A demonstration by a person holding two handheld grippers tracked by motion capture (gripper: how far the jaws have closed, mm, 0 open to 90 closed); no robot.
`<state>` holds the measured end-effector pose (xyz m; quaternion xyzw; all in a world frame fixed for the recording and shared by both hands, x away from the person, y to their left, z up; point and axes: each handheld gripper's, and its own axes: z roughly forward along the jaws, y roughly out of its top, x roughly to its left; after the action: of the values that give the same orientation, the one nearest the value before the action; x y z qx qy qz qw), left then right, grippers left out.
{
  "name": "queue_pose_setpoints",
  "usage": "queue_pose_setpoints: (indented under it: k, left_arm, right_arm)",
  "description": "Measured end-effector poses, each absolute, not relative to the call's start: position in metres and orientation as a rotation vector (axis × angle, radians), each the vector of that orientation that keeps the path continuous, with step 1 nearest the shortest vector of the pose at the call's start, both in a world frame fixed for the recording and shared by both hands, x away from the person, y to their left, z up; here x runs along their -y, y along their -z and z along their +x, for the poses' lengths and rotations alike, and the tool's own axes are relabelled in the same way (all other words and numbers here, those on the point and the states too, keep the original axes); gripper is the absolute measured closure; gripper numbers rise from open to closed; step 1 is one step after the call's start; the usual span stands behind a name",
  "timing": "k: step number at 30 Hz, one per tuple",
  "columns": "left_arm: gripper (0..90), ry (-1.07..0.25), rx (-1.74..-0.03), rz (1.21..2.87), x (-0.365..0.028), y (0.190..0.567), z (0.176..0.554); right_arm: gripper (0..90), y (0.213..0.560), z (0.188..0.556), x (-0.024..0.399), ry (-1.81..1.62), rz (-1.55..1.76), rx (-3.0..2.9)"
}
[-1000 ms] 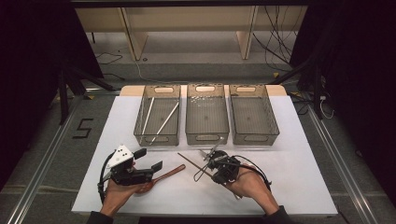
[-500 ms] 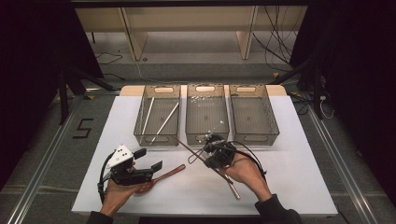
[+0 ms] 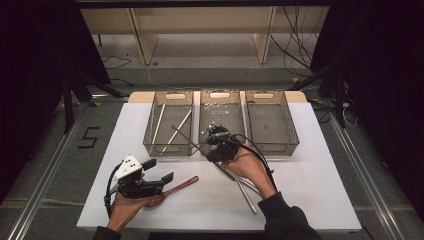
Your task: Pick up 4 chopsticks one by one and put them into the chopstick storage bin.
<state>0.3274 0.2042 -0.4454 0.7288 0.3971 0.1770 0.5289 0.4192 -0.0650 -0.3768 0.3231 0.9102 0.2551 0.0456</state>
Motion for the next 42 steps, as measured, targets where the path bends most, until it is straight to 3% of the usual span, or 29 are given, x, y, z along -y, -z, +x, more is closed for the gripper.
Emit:
queue_pose_setpoints:
  k: [42]
  left_arm:
    - [17.1, -0.416, -0.946, 1.732, -0.204, 0.445, 0.327]
  right_arm:
    - [85.0, 0.352, 0.489, 0.009, -0.856, 1.066, -2.682]
